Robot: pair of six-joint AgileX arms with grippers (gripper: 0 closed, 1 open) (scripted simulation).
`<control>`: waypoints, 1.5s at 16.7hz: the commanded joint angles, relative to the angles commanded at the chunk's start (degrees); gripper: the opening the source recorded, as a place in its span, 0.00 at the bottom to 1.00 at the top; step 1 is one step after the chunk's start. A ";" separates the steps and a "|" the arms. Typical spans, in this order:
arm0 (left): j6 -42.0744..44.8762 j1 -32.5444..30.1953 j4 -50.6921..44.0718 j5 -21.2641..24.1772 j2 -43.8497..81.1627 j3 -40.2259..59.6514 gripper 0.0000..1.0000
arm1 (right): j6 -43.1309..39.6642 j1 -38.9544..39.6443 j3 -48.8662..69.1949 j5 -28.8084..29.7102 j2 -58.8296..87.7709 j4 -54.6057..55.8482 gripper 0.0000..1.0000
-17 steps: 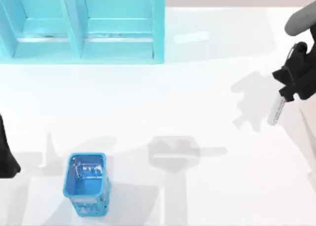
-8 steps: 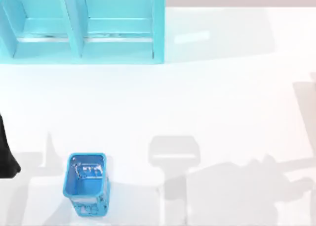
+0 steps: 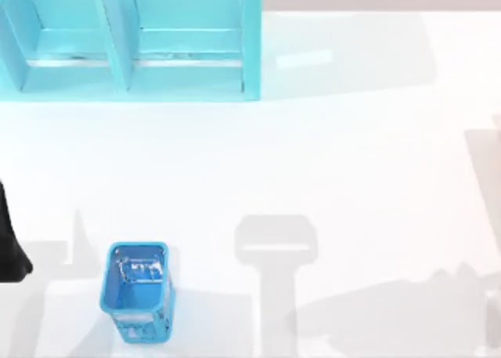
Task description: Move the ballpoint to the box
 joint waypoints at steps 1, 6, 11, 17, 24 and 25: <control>0.00 0.00 0.00 0.00 0.00 0.00 1.00 | 0.13 0.22 -0.19 0.08 0.05 0.11 0.00; 0.00 0.00 0.00 0.00 0.00 0.00 1.00 | 1.72 2.53 -5.56 0.87 0.84 6.81 0.00; 0.00 0.00 0.00 0.00 0.00 0.00 1.00 | 4.57 4.61 -12.69 2.47 1.73 16.82 0.00; 0.00 0.00 0.00 0.00 0.00 0.00 1.00 | 4.65 4.64 -12.89 2.55 1.76 17.10 0.15; 0.00 0.00 0.00 0.00 0.00 0.00 1.00 | 4.65 4.64 -12.89 2.55 1.76 17.10 0.68; 0.00 0.00 0.00 0.00 0.00 0.00 1.00 | 4.65 4.64 -12.89 2.55 1.76 17.10 0.75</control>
